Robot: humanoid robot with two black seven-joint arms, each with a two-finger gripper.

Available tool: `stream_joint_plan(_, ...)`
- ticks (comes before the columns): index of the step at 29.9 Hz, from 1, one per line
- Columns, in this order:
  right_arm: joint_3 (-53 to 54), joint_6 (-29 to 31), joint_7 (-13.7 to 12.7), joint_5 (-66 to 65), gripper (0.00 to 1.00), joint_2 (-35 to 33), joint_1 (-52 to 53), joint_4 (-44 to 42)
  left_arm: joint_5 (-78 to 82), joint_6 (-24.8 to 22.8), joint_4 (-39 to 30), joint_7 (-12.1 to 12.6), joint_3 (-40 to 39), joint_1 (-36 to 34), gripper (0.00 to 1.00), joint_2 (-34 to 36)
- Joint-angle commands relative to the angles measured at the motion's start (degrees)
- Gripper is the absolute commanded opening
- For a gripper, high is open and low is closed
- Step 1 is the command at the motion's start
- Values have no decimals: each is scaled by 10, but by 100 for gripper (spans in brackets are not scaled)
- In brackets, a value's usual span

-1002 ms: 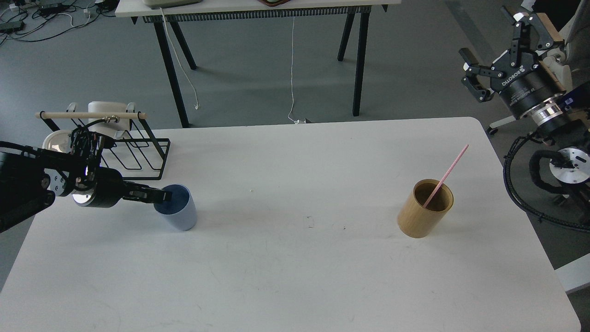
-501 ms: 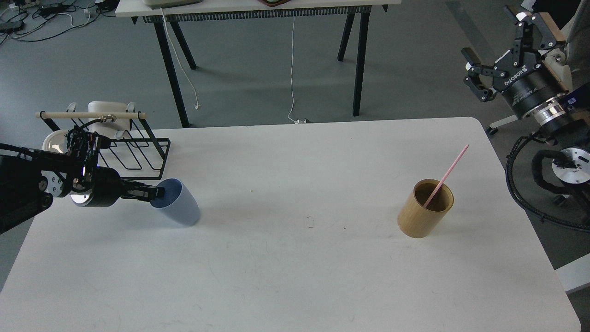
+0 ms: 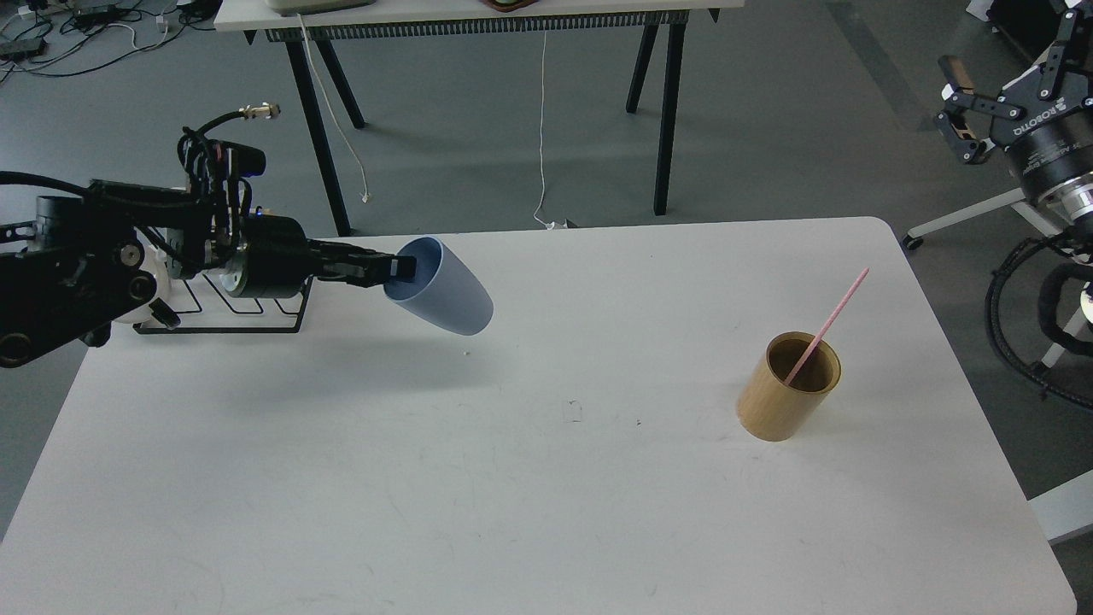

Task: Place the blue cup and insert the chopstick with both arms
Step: 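Lift the blue cup and set it down toward the table center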

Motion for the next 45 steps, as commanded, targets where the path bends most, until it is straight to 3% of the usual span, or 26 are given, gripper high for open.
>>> stream_joint_plan(1,3,0,0,32,97,-11,-16,-13,-2,-4,10,0,30,-54,0,-48)
stream_joint_plan(6,6,0,0,85,97,-30,-25,-36,1,-3,84,0,125,-120,0,-165)
stream_joint_plan(16,6,0,0,123,97,-76,-42,-58,8,0,307,0,294,-130,1,-416)
stream_joint_plan(19,6,0,0,123,97,-78,-48,-63,9,-1,333,0,315,-126,1,-416)
stream_joint_plan(40,5,0,0,123,97,-80,-52,-70,8,-3,344,0,323,-77,1,-416)
stream_joint_plan(45,5,0,0,123,97,-80,-53,-70,3,-4,343,0,321,-77,10,-416)
